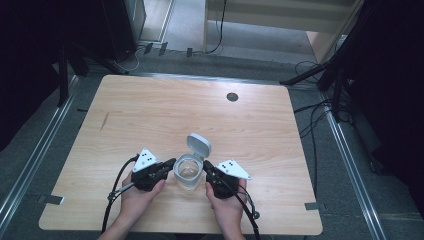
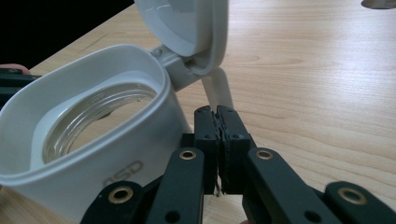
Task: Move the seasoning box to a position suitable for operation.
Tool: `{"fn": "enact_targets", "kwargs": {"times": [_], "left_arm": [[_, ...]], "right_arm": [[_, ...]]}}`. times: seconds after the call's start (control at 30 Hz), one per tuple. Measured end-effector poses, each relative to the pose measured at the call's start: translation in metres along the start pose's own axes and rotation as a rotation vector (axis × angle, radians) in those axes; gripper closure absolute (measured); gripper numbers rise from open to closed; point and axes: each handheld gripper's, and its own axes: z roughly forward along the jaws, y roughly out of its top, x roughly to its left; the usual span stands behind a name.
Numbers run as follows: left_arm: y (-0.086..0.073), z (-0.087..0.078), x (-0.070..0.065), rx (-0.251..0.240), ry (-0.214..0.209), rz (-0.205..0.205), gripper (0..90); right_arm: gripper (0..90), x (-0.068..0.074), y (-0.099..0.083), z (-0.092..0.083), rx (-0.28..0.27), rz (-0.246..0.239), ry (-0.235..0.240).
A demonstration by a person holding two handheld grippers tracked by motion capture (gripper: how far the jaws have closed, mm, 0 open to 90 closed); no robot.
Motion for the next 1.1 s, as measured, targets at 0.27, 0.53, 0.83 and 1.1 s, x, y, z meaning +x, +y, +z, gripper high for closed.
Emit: {"fn": "enact_targets", "kwargs": {"times": [0.27, 0.53, 0.83, 1.1], "left_arm": [[-0.008, -0.003, -0.016, -0.002, 0.041, 0.01, 85.2], [-0.011, -0.007, -0.026, -0.009, 0.054, 0.008, 85.3], [-0.017, -0.01, -0.03, -0.031, 0.051, -0.036, 75.1], [-0.029, -0.036, 0.021, -0.073, 0.115, -0.052, 44.4]], "right_arm": [[89.2, 0.002, -0.002, -0.001, -0.005, 0.015, -0.049], [89.1, 0.002, -0.003, 0.001, -0.008, 0.033, -0.064], [88.0, -0.004, -0.002, 0.002, -0.016, 0.012, -0.027], [89.8, -0.025, 0.009, -0.009, -0.03, -0.009, 0.002]]}}
